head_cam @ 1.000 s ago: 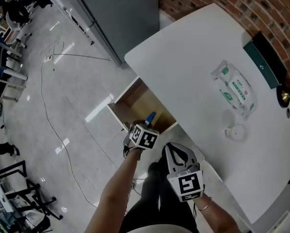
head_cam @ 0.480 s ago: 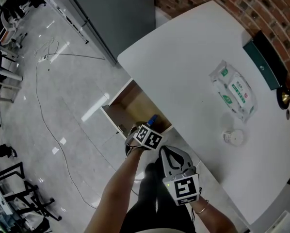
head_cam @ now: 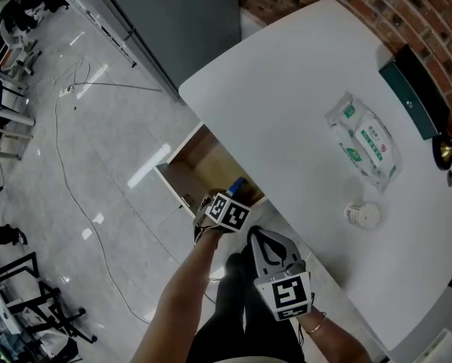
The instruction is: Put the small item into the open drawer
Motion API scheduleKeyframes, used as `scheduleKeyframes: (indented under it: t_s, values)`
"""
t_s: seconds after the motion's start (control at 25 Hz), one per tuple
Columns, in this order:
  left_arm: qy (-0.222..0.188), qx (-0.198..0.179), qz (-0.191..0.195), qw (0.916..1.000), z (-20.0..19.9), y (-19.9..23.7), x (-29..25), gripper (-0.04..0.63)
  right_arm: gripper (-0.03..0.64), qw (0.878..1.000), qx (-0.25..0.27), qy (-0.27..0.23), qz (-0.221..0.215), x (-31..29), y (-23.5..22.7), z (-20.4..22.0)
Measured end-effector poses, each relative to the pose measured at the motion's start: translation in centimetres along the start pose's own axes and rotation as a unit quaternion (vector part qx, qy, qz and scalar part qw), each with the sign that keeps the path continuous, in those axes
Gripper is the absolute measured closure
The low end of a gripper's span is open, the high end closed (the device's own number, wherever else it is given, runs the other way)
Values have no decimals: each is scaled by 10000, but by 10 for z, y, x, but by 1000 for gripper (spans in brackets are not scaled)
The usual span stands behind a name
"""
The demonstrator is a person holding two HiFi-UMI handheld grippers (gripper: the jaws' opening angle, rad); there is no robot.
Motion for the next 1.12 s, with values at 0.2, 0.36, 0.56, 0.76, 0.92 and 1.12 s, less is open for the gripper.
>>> scheduleKeyframes:
  t_s: [0.2, 0.36, 0.56, 0.76, 0.92, 1.12]
  values:
    - [-192, 293, 127, 9993, 0, -3, 11, 378, 609, 10000, 31, -25, -2, 4, -2, -3]
    - [-508, 529, 175, 9972, -6, -8, 32, 359, 608, 9999, 94, -56, 19, 9, -3, -4]
    - [-962, 657, 84, 9932, -8, -9, 75, 357, 609, 9998, 142, -87, 72, 24, 5, -10]
    - [-1423, 773, -84, 9868, 2, -5, 126, 377, 609, 9996, 155, -226, 110, 40, 18, -19]
    - [-1691, 695, -352, 9825, 19, -6, 173, 415, 609, 9991, 164, -351, 162, 57, 32, -27]
    - [-2048, 717, -592, 9744, 43, -12, 230, 478, 609, 9981, 209, -503, 298, 79, 45, -34]
Point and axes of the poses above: the fingertips, and each gripper's own axes: x backward along the fingers, y to its left, z out of its underside, the point moved 1 cm from there along x, backward along the fingers, and after that the axes turned 5 degrees about z, right-handed, at the moved point
